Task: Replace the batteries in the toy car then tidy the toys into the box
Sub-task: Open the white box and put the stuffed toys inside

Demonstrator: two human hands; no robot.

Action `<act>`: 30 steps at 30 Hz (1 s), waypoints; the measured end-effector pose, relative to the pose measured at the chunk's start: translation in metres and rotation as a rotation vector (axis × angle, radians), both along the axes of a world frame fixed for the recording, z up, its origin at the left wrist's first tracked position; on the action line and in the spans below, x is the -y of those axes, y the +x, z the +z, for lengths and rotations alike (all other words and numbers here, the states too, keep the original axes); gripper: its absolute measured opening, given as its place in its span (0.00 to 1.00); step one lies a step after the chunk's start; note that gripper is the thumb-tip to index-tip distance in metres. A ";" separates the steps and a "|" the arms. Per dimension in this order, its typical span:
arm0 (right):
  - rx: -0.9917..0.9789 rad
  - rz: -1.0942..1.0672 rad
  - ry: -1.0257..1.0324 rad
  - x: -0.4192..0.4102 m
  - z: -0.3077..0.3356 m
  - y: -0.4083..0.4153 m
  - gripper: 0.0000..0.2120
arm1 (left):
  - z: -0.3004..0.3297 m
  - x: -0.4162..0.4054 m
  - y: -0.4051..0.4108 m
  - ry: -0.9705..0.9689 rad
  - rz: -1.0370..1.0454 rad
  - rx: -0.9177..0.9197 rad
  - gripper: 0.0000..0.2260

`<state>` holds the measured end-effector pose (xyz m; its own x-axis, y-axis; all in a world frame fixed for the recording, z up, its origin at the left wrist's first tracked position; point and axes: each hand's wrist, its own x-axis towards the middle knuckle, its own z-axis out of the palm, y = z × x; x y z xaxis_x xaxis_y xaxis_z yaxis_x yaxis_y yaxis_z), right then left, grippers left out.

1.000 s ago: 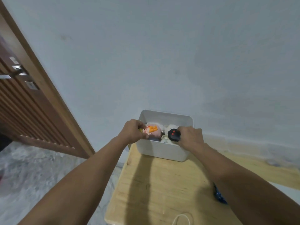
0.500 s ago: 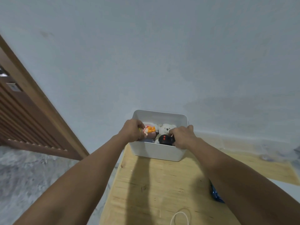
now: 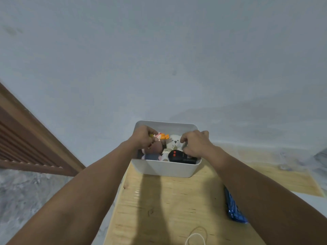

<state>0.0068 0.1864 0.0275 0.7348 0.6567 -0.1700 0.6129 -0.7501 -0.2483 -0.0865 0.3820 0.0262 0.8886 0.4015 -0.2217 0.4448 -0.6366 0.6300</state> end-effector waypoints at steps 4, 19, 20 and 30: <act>0.043 -0.076 0.070 0.003 -0.008 0.008 0.18 | -0.009 -0.003 0.015 0.041 -0.026 -0.054 0.11; 0.186 -0.053 0.233 0.007 -0.050 0.002 0.17 | -0.036 0.020 0.044 -0.022 -0.186 -0.013 0.15; 0.194 -0.046 0.253 0.007 -0.052 0.003 0.16 | -0.039 0.020 0.046 -0.003 -0.180 0.011 0.16; 0.155 -0.011 0.296 0.008 -0.055 0.004 0.15 | -0.040 0.023 0.039 0.243 -0.190 0.149 0.20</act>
<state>0.0103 0.1788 -0.0271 0.7440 0.6531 0.1411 0.6529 -0.6659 -0.3609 -0.0477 0.3590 -0.0134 0.9681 0.2506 -0.0021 0.2182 -0.8388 0.4988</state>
